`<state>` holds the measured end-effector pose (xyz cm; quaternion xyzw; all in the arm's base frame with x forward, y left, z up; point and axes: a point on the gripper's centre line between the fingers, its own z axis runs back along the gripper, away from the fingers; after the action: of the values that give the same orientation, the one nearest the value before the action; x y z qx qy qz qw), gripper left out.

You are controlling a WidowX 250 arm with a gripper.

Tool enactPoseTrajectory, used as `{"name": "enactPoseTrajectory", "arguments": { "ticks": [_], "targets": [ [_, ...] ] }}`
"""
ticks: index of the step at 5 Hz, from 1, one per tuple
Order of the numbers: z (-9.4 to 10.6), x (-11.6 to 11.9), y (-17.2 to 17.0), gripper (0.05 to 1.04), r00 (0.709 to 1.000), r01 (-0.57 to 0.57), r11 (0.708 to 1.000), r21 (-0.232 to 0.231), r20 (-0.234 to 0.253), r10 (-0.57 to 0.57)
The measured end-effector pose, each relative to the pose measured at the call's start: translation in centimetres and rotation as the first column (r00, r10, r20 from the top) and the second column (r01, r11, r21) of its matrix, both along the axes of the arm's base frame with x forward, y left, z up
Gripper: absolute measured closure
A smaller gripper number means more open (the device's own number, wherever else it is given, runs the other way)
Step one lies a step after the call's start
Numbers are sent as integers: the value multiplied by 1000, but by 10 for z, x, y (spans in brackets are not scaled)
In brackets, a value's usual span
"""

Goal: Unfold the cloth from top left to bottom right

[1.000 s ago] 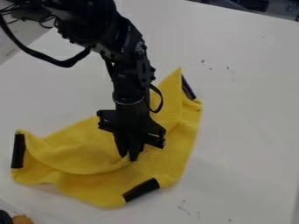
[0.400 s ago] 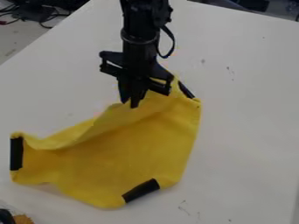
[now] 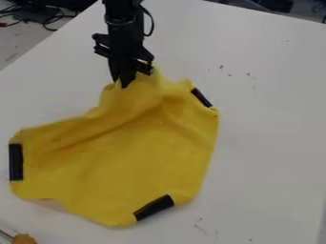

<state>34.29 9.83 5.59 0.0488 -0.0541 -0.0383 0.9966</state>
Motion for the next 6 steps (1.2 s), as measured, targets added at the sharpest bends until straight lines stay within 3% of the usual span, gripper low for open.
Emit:
{"name": "enactPoseTrajectory", "arguments": {
  "ticks": [1,2,3,4,5,6],
  "targets": [
    [-7,18,39,1005,1000,12,1000,5,18,-12],
    [-13,18,63,1005,1000,-10,1000,7,26,10],
    [-17,15,77,1005,998,-40,999,11,46,39],
    [-36,14,81,1005,999,-38,999,-6,34,39],
    [-43,23,85,971,999,-13,1000,8,42,12],
    [-42,29,90,789,998,18,999,32,52,-20]
  ]
}}
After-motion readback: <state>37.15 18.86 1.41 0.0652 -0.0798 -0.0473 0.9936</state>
